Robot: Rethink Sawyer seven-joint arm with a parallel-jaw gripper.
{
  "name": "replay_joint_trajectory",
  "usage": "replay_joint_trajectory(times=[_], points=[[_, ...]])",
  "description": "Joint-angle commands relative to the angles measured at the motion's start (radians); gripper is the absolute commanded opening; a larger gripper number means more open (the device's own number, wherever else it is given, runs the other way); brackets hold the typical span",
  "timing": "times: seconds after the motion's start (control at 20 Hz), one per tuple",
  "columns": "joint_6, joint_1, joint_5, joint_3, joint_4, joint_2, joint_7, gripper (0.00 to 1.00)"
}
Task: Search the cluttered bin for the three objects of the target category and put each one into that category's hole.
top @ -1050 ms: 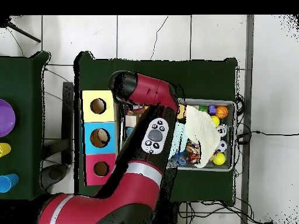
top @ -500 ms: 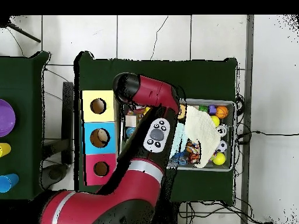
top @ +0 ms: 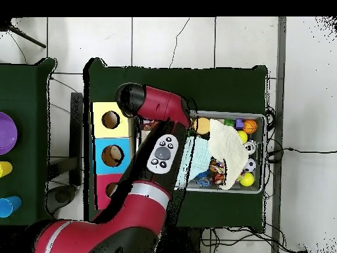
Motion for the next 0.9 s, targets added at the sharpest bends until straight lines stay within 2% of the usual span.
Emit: replay_joint_trajectory(times=[0.05, 0.25, 0.4, 0.6, 0.9], points=[[0.009, 0.039, 0.062, 0.065, 0.100, 0.055, 0.318, 1.00], [-0.011, 0.051, 0.059, 0.056, 0.123, 0.050, 0.310, 1.00], [-0.078, 0.040, 0.069, 0.082, 0.190, 0.015, 0.275, 1.00], [-0.111, 0.030, 0.046, 0.080, 0.259, -0.030, 0.210, 1.00], [-0.140, 0.039, 0.044, 0.077, 0.335, -0.079, 0.193, 1.00]])
